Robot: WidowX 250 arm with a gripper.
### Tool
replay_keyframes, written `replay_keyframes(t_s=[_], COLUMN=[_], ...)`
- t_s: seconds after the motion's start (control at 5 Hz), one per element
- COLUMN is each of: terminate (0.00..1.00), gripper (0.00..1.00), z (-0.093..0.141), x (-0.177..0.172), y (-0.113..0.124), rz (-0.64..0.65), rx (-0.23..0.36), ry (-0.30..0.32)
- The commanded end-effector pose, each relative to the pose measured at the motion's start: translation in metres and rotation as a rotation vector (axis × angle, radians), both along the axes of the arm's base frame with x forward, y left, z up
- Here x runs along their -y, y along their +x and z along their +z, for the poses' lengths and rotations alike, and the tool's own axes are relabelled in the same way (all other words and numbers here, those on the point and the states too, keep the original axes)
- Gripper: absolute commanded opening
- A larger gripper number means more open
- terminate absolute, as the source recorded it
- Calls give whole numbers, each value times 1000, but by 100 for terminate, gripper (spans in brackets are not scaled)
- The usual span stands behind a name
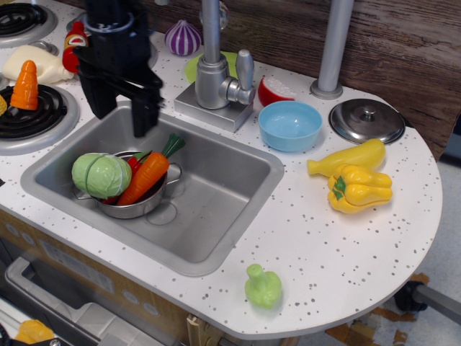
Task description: Put broccoli in bowl
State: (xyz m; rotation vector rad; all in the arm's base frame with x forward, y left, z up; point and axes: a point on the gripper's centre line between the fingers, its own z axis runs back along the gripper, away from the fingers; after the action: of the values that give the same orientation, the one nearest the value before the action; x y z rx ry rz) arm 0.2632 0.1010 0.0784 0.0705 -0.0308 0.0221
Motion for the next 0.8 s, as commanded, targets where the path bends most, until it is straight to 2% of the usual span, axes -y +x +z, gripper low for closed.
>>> replay_keyframes(t_s=[0.0, 0.2, 0.4, 0.6], terminate=[0, 0, 0, 0], gripper=[100, 100, 100, 100], z=[35, 38, 24, -2], x=[71, 121, 170, 201], y=[-17, -28, -34, -49], rz=[67, -5, -5, 26], rx=[36, -13, -1, 24], ry=[-16, -19, -42, -41])
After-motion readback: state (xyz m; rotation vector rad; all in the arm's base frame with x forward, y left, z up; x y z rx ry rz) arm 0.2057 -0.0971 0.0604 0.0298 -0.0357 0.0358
